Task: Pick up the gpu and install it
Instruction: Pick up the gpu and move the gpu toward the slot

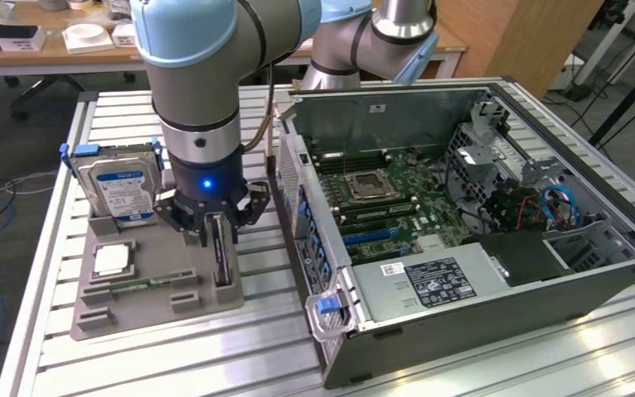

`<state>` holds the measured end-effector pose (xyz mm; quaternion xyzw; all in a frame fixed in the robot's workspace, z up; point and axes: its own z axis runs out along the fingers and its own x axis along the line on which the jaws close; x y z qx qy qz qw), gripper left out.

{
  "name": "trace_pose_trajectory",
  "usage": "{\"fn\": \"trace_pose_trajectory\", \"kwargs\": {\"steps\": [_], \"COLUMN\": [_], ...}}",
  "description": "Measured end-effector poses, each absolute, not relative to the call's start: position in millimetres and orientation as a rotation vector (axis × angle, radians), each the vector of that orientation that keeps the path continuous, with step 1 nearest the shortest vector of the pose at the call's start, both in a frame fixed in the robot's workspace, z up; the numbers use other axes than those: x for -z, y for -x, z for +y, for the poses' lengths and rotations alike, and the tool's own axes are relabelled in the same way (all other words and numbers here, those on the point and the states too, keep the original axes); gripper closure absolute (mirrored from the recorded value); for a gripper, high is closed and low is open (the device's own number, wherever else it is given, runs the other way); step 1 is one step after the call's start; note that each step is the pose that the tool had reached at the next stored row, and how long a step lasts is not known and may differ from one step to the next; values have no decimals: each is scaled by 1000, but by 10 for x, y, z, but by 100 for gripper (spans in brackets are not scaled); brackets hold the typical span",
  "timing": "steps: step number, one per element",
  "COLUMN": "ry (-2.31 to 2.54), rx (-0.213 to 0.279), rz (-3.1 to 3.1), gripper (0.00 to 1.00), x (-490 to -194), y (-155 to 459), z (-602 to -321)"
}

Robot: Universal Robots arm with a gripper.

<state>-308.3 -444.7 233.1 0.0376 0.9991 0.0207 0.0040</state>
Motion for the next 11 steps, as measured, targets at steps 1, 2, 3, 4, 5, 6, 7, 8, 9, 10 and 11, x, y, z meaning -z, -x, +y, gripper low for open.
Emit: {"fn": "trace_pose_trajectory", "kwargs": {"steps": [1,2,3,4,5,6,7,8,9,10,11], "ry": [-118,-118,-118,-118,-118,-118,-118,-118,-118,-118,-118], "rx": [-65,-65,-65,-65,-65,-65,-65,-65,-65,-65,-65], "rz": [3131,3131,3131,3131,3131,3131,3131,3131,3131,3131,3131], "gripper": [53,53,53,53,54,54,61,61,61,62,62], "x": [-2332,-2332,-2332,-2332,-2332,-2332,-2332,-2332,-2332,-2331,-2332], "y": [3083,3083,3083,3083,3083,3083,3083,3083,3083,3083,3083], "z": [-4447,-4447,-4447,-4447,-4447,-4447,-4447,-4447,-4447,-4447,-4447]}}
